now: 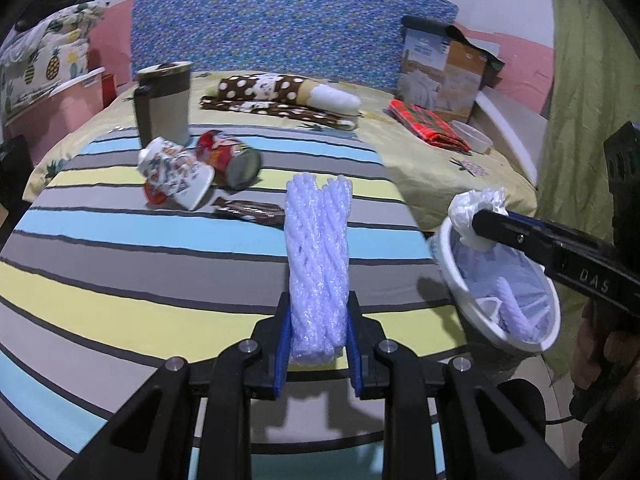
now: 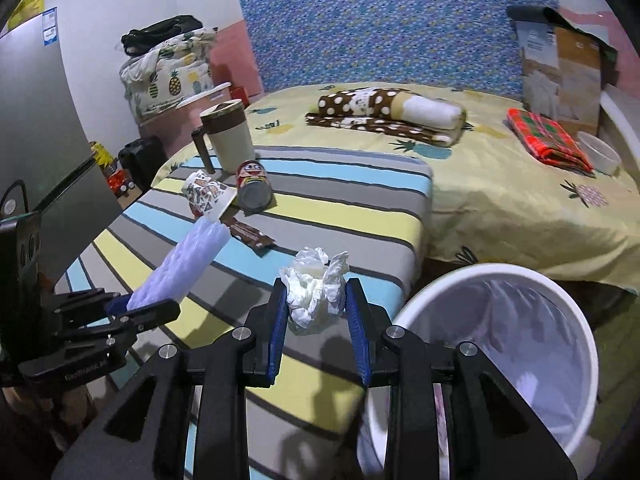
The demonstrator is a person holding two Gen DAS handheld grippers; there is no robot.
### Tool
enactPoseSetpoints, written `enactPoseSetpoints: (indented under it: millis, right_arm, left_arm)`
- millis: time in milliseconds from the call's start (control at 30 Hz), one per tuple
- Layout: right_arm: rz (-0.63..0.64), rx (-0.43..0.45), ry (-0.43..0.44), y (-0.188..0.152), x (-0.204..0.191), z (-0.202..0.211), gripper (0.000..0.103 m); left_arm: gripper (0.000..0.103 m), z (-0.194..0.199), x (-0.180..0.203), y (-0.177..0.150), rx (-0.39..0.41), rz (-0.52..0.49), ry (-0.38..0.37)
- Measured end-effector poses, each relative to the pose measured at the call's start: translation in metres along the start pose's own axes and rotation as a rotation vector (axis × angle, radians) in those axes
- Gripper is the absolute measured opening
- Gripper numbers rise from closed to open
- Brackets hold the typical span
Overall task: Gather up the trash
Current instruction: 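Carry the tissue and foam net over the bin and open both tools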
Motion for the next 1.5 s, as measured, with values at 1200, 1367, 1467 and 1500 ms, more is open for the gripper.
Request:
enactPoseSetpoints:
  millis: [1200, 1367, 1467, 1500]
  right_arm:
    - [-0.169, 0.066, -0.144, -0.052, 0.069, 0.059, 0.031]
    - [-0.196, 0.063, -0.155, -0.058, 0.081, 0.062, 0.031]
    - [-0.214, 0.056, -0.161, -0.062, 0.088, 0.063, 0.031]
    - [-0.221, 0.054, -0.162, -0.063, 0.091, 0.064, 0.031]
  left_arm:
    - [0.025, -0.003, 0.141, -0.001, -0.031, -0.227, -0.183]
    - [0.025, -0.008, 0.158, 0.001, -0.038, -0.255, -0.207]
    - [0.025, -0.012, 0.168, 0.002, -0.044, -0.268, -0.225]
    - [0.025, -0.014, 0.171, 0.002, -0.048, -0.273, -0.23]
Point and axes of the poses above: each gripper's, at about its wrist camera, not at the fingertips, and z roughly against the way its jaws point, x to its right, y to its top, the point moved 6 cm from there along -z, roughly the way its jaws point, and after that the axes turned 14 degrees about y, right-handed, at the moved point
